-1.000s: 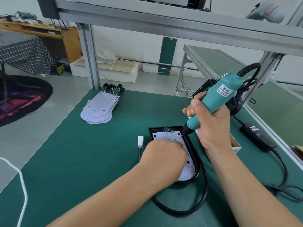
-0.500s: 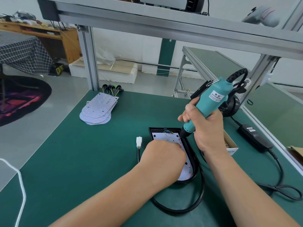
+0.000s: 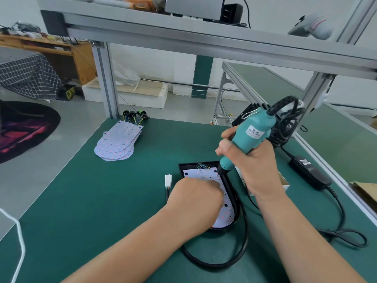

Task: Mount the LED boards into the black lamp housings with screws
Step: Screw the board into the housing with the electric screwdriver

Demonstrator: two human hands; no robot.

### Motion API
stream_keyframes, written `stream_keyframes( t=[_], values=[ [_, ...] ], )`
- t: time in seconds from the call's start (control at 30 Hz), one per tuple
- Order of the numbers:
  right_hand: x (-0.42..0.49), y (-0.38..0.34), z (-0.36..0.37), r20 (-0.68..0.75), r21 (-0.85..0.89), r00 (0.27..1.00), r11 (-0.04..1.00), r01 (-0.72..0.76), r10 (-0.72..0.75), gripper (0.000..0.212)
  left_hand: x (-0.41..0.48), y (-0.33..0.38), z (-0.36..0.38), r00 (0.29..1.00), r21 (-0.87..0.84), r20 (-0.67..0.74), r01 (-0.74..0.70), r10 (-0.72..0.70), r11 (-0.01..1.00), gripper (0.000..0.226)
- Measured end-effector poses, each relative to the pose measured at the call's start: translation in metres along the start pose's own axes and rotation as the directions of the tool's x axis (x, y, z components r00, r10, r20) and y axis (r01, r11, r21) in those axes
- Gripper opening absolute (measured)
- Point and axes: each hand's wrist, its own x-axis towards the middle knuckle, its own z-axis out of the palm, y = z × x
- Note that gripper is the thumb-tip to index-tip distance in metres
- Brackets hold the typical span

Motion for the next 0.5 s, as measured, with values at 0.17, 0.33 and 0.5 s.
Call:
stream_keyframes(
  t=[0.17,0.33,0.5],
  values=[
    [0.007,-0.036,0.004,-0.079,0.047,0.995,0.997,0.067,-0.063,0.007,0.001,0.0,0.002,1.0,-0.011,-0.015,0.004,-0.004,1.0,0.024],
    [0.013,-0.051,-0.045,-0.253,0.049,0.962,0.995,-0.092,0.102,0.024,0.001,-0.003,0.009,0.988,-0.056,-0.133,0.065,-0.072,0.996,0.035],
    [-0.001,-0.02,-0.134,-0.352,-0.163,0.86,0.881,-0.444,0.368,0.02,0.002,-0.002,0.005,0.985,-0.139,-0.089,0.132,-0.145,0.982,0.026]
  ],
)
